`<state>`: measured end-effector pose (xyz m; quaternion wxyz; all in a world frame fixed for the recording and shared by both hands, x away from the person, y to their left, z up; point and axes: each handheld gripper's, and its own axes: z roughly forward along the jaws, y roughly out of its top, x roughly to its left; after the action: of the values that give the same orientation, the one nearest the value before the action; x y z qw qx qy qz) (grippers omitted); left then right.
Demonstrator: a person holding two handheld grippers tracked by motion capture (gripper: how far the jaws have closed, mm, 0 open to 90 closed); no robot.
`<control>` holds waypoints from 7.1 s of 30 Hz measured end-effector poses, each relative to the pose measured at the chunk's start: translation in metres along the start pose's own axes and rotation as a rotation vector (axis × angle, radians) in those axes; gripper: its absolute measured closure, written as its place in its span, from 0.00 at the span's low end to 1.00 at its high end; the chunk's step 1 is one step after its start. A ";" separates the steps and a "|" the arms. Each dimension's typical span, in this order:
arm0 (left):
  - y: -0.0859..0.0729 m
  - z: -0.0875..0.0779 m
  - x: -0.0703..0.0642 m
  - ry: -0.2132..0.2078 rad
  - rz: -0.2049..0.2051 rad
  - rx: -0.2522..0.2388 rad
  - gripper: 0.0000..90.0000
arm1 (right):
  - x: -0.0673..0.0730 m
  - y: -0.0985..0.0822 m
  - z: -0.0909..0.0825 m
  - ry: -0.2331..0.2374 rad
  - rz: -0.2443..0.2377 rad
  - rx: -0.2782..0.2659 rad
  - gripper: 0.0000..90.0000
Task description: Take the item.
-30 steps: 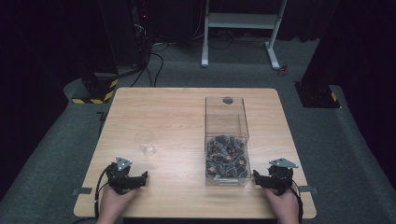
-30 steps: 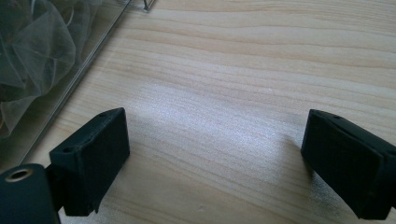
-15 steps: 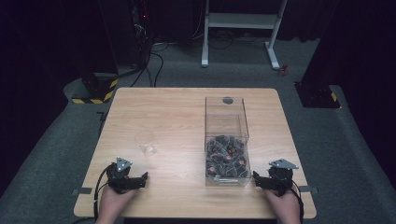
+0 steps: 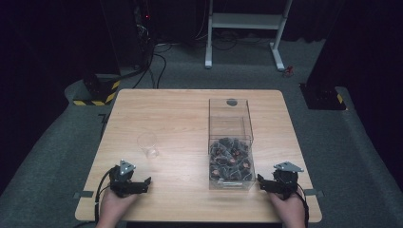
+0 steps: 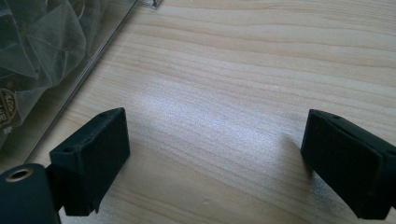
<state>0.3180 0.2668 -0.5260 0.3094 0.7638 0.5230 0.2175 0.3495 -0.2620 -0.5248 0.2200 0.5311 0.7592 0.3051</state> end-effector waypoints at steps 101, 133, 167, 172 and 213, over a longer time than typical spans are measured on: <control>0.094 -0.023 -0.140 -0.460 0.186 -0.282 0.16 | 0.001 0.000 0.000 0.003 -0.003 -0.001 0.10; 0.125 0.003 -0.164 -0.491 0.248 -0.294 0.48 | 0.001 0.000 0.000 0.005 -0.003 0.000 0.09; 0.135 0.017 -0.179 -0.496 0.292 -0.278 0.80 | 0.001 0.001 0.000 0.003 -0.004 -0.001 0.09; 0.134 0.018 -0.181 -0.477 0.305 -0.274 0.86 | 0.001 0.001 0.000 0.003 -0.003 -0.001 0.09; 0.135 0.000 -0.168 -0.506 0.219 -0.403 1.00 | 0.001 0.001 0.000 0.002 -0.004 -0.001 0.09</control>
<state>0.3475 0.0750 -0.4331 0.5488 0.7689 0.2909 0.1518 0.3497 -0.2605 -0.5248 0.2203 0.5290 0.7604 0.3056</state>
